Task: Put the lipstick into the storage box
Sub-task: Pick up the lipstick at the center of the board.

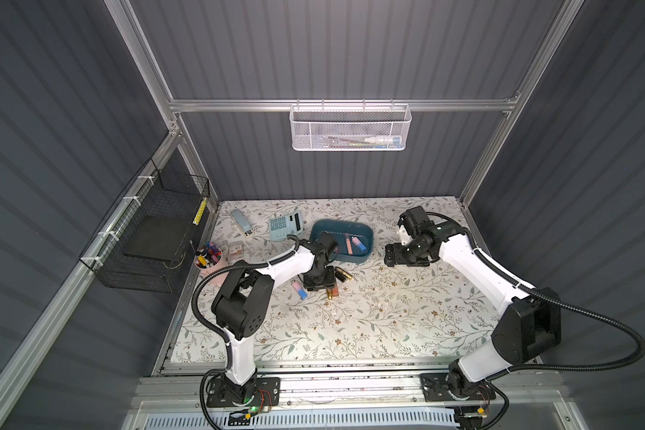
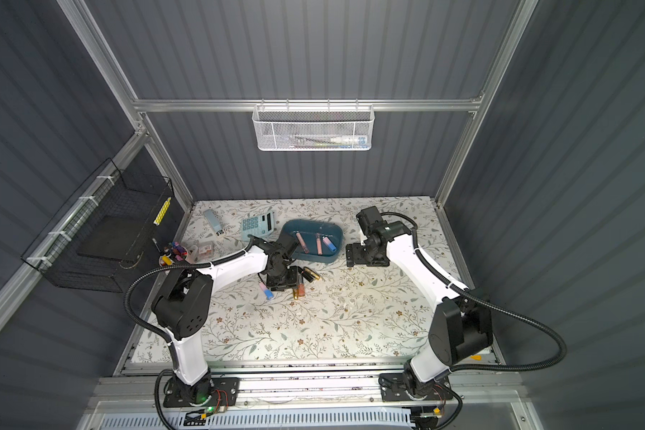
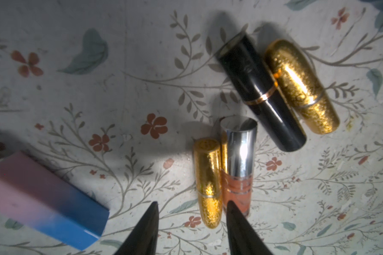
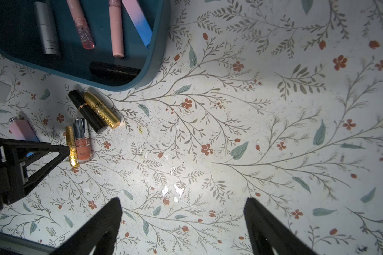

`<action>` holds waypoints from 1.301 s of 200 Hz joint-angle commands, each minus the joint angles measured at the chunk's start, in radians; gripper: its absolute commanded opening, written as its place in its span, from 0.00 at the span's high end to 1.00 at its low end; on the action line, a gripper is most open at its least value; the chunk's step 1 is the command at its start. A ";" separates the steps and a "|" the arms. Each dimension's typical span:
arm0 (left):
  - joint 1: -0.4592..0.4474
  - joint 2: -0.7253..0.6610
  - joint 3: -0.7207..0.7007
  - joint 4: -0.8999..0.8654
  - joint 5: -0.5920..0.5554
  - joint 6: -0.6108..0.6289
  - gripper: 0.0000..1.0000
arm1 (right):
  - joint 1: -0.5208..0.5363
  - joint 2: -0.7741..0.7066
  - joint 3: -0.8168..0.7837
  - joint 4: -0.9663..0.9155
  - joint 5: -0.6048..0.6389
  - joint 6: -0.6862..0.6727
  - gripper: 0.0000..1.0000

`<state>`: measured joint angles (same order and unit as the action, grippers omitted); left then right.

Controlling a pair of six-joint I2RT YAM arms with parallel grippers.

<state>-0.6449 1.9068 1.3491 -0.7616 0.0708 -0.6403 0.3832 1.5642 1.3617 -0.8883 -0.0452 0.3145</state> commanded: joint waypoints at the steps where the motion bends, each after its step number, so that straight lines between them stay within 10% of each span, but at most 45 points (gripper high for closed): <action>1: -0.009 0.028 -0.003 -0.015 0.014 0.007 0.51 | -0.001 -0.014 -0.004 -0.008 0.004 0.012 0.12; 260: -0.010 0.060 0.212 -0.197 -0.011 0.109 0.88 | -0.010 0.004 0.026 -0.015 0.019 0.000 0.12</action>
<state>-0.6495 1.9900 1.5059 -0.8642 0.0761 -0.5686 0.3782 1.5642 1.3617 -0.8871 -0.0334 0.3141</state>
